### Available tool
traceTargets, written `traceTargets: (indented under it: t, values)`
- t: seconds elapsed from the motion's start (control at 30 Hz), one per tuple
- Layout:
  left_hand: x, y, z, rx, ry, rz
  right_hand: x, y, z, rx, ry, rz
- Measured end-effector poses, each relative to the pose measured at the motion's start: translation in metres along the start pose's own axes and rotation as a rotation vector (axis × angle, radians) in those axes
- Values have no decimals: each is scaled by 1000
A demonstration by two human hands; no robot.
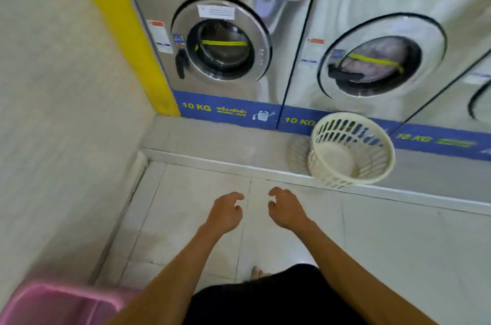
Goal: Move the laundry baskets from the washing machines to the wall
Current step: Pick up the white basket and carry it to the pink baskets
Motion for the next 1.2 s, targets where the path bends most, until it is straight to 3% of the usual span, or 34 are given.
traceTargets:
  t: [0.3, 0.57, 0.83, 1.2]
  values:
    - [73, 52, -152, 200, 227, 211, -10, -85, -122, 170, 317, -165]
    - [149, 79, -228, 282, 269, 314, 26, -140, -194, 271, 513, -210]
    - [248, 85, -288, 344, 187, 342, 103, -199, -248, 290, 612, -134]
    - [303, 104, -339, 440, 74, 426, 141, -247, -317, 296, 634, -158]
Point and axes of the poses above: each hand's wrist, its own x-axis towards the middle knuckle, its own y-axis out of the palm, z = x × y, the point moved 1 cm from there along x, towards the middle knuckle, and after that the axes turned 7 degrees about -y, right-handed, at the moved point
